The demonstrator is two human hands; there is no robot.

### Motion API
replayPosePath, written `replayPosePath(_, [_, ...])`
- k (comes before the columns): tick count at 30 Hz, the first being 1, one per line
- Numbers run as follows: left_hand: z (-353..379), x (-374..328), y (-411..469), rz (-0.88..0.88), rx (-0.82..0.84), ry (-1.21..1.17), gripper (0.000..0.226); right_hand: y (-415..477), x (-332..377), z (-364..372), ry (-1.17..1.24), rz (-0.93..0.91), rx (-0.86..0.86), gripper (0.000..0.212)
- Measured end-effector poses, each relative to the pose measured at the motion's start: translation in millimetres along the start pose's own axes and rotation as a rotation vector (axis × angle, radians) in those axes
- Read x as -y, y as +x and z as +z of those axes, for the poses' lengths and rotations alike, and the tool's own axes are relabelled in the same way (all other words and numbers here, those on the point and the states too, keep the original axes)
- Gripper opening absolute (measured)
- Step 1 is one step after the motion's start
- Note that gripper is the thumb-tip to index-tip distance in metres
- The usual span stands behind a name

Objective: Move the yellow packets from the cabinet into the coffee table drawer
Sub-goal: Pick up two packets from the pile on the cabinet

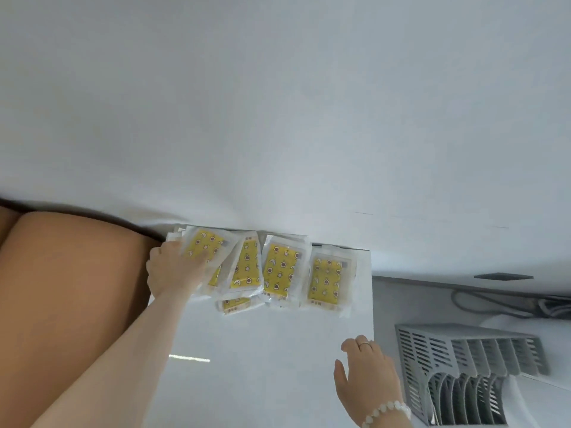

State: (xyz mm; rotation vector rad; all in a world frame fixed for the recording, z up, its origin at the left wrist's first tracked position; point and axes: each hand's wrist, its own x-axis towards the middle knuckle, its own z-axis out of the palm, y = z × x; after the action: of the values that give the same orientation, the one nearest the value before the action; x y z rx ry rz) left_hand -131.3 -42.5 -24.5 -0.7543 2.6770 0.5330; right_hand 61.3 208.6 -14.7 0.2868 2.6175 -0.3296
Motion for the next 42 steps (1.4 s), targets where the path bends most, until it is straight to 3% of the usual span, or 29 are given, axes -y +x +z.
replayPosePath(3, [9.5, 11.4, 21.4, -0.082, 0.042, -0.052, 0.067, 8.9, 7.1, 22.6, 0.123, -0.038, -0.078, 0.019])
replayPosePath(6, [17.8, 9.6, 25.0, -0.087, 0.05, -0.069, 0.068, 13.6, 10.9, 40.5, 0.245, 0.019, -0.087, 0.03])
replayPosePath(8, [21.1, 6.8, 22.6, -0.094, 0.038, -0.066, 0.07, 13.5, 14.6, 41.2, 0.352, 0.076, -0.06, 0.019])
replayPosePath(12, [23.7, -0.2, 14.5, -0.093, -0.037, 0.067, 0.068, 18.1, 24.1, 46.3, 0.403, 0.048, -0.091, 0.018])
replayPosePath(19, [24.6, -4.8, 9.6, -0.015, -0.103, 0.191, 0.053, 34.9, 43.4, 28.5, 0.55, 0.153, -0.046, 0.01])
replayPosePath(21, [22.0, -5.2, 9.3, -0.008, -0.047, 0.093, 0.049, 42.3, 49.7, 22.5, 0.652, 0.193, -0.03, 0.007])
replayPosePath(24, [12.7, -2.3, 6.3, -0.077, 0.052, -0.25, 0.046, 55.3, 61.1, 12.2, 0.805, 0.257, -0.001, 0.006])
replayPosePath(27, [4.8, -1.9, -12.3, -0.064, 0.048, -0.553, 0.025, 65.9, 72.8, 3.1, 0.967, 0.353, 0.052, 0.011])
replayPosePath(31, [1.5, -16.6, -56.6, -0.052, 0.146, -0.861, 0.018, 86.0, 90.9, -15.1, 1.422, 0.504, 0.178, 0.026])
replayPosePath(36, [17.7, -35.9, -102.8, -0.08, 0.405, -0.951, 0.017, 89.1, 95.8, -35.4, 1.828, 0.412, 0.419, 0.037])
replayPosePath(38, [27.0, -37.5, -113.4, -0.089, 0.456, -0.971, 0.013, 86.0, 88.5, -36.4, 1.848, 0.398, 0.48, 0.033])
replayPosePath(42, [49.8, -31.4, -122.6, -0.072, 0.43, -0.822, 0.02, 82.4, 77.9, -18.6, 1.71, 0.489, 0.408, 0.021])
